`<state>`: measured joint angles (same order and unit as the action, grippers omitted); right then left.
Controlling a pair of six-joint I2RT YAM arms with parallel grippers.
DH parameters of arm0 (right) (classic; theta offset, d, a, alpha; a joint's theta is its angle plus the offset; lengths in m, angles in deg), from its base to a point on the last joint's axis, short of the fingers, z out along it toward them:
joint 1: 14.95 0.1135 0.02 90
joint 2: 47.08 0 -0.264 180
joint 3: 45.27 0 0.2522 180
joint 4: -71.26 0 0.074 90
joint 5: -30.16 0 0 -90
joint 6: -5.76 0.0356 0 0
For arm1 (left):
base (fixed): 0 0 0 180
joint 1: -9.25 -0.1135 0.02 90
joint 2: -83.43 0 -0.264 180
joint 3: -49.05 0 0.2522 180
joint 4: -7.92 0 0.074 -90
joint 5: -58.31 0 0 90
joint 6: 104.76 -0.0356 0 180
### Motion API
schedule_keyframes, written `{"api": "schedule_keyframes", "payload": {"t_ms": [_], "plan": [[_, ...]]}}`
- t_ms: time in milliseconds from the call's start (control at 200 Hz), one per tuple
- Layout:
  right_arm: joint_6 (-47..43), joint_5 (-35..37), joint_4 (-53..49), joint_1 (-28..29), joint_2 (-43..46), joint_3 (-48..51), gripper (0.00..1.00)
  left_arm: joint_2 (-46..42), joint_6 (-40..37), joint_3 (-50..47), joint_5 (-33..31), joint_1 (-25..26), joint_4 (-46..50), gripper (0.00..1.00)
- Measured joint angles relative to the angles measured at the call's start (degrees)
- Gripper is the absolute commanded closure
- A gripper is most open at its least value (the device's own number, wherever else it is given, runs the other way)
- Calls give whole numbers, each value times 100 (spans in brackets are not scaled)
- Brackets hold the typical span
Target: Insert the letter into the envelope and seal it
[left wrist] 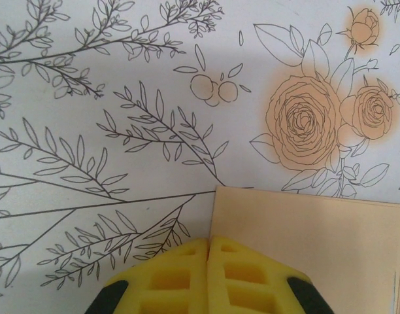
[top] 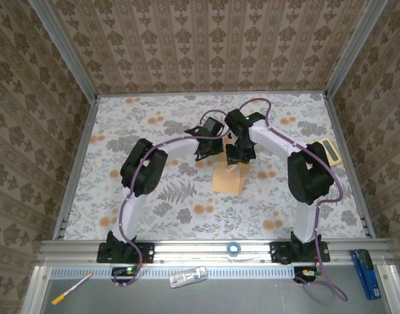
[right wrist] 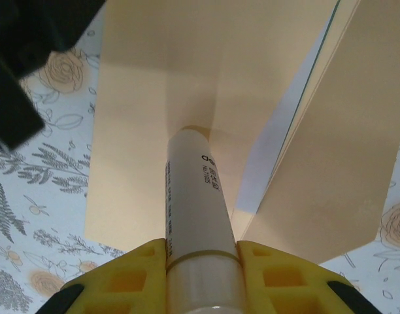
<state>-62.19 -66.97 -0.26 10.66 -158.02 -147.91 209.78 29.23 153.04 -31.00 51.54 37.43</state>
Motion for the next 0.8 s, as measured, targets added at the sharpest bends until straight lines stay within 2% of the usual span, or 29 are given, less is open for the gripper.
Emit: {"api": "schedule_keyframes", "payload": {"t_ms": [375, 800], "plan": [[-243, 59, 105, -313, -262, -356, 88, 0, 0, -2, 35, -15, -2, 100], [-282, 140, 103, -184, -109, -166, 89, 0, 39, -2, 85, -33, 0, 100]]}}
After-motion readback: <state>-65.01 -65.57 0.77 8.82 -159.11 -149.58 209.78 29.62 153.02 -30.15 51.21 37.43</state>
